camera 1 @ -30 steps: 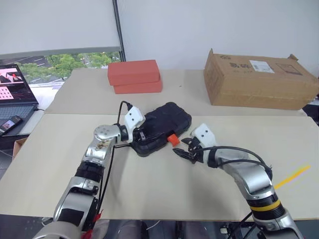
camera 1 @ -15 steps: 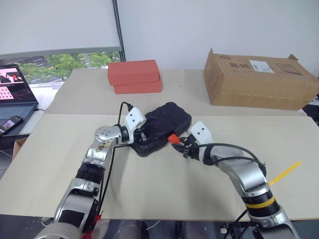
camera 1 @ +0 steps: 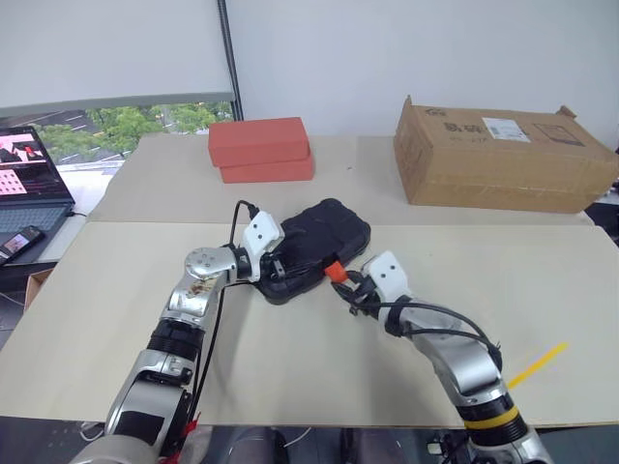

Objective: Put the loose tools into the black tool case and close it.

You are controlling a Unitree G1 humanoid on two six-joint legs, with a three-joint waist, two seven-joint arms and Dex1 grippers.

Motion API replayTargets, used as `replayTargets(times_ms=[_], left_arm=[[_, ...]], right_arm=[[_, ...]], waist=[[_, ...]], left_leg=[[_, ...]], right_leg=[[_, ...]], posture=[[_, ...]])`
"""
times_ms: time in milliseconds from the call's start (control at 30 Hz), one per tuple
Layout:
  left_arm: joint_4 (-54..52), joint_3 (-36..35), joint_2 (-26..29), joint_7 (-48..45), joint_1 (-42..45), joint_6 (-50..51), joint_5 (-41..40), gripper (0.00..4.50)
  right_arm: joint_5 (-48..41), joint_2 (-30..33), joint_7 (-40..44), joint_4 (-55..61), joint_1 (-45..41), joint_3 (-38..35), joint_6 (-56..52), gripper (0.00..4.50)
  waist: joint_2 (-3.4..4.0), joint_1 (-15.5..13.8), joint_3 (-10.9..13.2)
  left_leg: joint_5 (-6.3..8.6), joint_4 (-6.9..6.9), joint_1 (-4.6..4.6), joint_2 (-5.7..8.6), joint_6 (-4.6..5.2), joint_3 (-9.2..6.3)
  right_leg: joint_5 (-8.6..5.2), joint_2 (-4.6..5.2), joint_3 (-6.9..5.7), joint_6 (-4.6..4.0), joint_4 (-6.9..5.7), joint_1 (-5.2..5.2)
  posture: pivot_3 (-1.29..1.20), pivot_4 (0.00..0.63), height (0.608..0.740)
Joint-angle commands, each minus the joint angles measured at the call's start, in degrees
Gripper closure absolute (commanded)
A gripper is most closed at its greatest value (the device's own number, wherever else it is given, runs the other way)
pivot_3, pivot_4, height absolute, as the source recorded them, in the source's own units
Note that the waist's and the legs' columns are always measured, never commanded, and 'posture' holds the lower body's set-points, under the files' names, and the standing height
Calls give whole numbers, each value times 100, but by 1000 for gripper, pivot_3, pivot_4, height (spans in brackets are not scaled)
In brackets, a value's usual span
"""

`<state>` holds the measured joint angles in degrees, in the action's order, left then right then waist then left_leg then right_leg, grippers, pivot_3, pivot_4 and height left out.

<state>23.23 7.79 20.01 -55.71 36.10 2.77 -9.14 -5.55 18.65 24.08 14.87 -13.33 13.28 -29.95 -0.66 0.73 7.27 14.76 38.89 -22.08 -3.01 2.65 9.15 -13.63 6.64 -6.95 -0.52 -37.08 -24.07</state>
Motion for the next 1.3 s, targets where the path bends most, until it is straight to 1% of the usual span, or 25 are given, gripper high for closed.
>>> replayTargets(times_ms=[33,300,633,833,1033,1300], left_arm=[[256,146,-1,-40,-217,200,116,414],[273,144,8,-61,-224,224,111,414],[314,99,24,-46,-258,236,104,414],[342,6,37,43,-293,253,93,414],[677,-181,135,80,-120,176,83,414],[891,-195,202,12,-37,78,125,414]], right_arm=[[205,-168,-256,-265,100,-30,482,3347],[429,-514,-425,-935,11,-29,1266,3347],[604,-936,-636,-1387,-271,-116,1814,3347],[509,-1007,-641,-1350,-168,-292,2320,3347],[350,-1038,-515,-1307,-30,-380,2813,3347],[294,-1143,-486,-1638,-296,-426,3070,3347]], waist=[[0,1,-1],[0,22,-1],[1,50,-1],[2,55,-1],[2,41,1],[2,59,2]], left_leg=[[0,0,0,0,0,0],[-2,0,5,-3,-2,0],[-4,0,6,-9,-6,1],[-4,-2,1,-10,-7,1],[-4,-5,-5,-8,-7,1],[-4,-6,-3,-9,-7,2]], right_leg=[[0,0,0,0,0,0],[0,-3,4,0,-1,1],[1,-8,9,-2,-2,-1],[2,-9,11,-3,-2,-7],[1,-10,9,-3,0,-13],[1,-11,9,-3,0,-13]], posture=[[0,150,711],[0,150,711],[0,150,711],[0,150,711],[0,150,711],[0,150,711]])
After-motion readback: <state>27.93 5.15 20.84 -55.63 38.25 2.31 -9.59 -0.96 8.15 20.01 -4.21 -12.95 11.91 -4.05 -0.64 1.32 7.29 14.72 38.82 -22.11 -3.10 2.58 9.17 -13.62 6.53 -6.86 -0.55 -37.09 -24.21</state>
